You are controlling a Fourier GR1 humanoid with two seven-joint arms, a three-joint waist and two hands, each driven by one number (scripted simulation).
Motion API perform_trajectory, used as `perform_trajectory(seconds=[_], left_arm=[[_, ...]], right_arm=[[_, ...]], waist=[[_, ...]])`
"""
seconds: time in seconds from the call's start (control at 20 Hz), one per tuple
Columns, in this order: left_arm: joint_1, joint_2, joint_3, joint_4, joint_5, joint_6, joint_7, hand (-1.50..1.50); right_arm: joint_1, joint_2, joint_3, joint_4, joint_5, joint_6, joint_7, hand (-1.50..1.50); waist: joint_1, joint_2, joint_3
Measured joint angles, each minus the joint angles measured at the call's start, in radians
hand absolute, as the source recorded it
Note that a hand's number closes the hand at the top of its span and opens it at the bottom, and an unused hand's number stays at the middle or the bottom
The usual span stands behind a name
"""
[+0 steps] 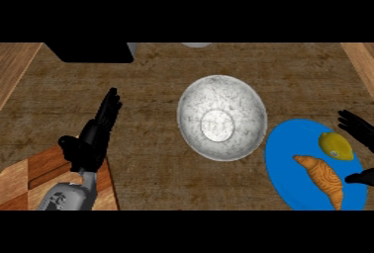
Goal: Pick the lemon from the plate and place it in the bowl
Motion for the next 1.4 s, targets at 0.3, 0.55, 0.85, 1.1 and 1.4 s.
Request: perform_trajectory(seconds=[0.3,0.55,0.85,1.1,1.4], left_arm=[[0.008,-0.006,0.017,-0.017,-0.012,-0.027,0.011,0.00],[-0.015,-0.011,0.035,-0.001,-0.011,-0.046,0.014,0.00],[-0.020,-0.018,0.042,0.006,-0.017,-0.048,0.014,0.00],[-0.014,-0.023,0.050,0.014,-0.024,-0.051,0.002,0.00],[-0.021,-0.031,0.034,0.018,-0.031,-0.053,0.015,0.00]], right_arm=[[-0.058,0.027,0.036,0.101,0.115,-0.092,-0.084,-1.50],[-0.084,0.043,0.067,0.151,0.160,-0.112,-0.129,1.50],[-0.062,0.058,0.153,0.089,0.245,-0.209,-0.247,1.50],[-0.030,0.060,0.192,0.045,0.254,-0.220,-0.299,1.50],[-0.038,0.112,0.480,-0.216,0.414,-0.228,-0.346,1.50]], waist=[[0.002,0.000,-0.002],[0.003,-0.001,-0.006],[0.000,-0.002,-0.006],[-0.004,-0.004,-0.004],[0.017,-0.018,-0.016]])
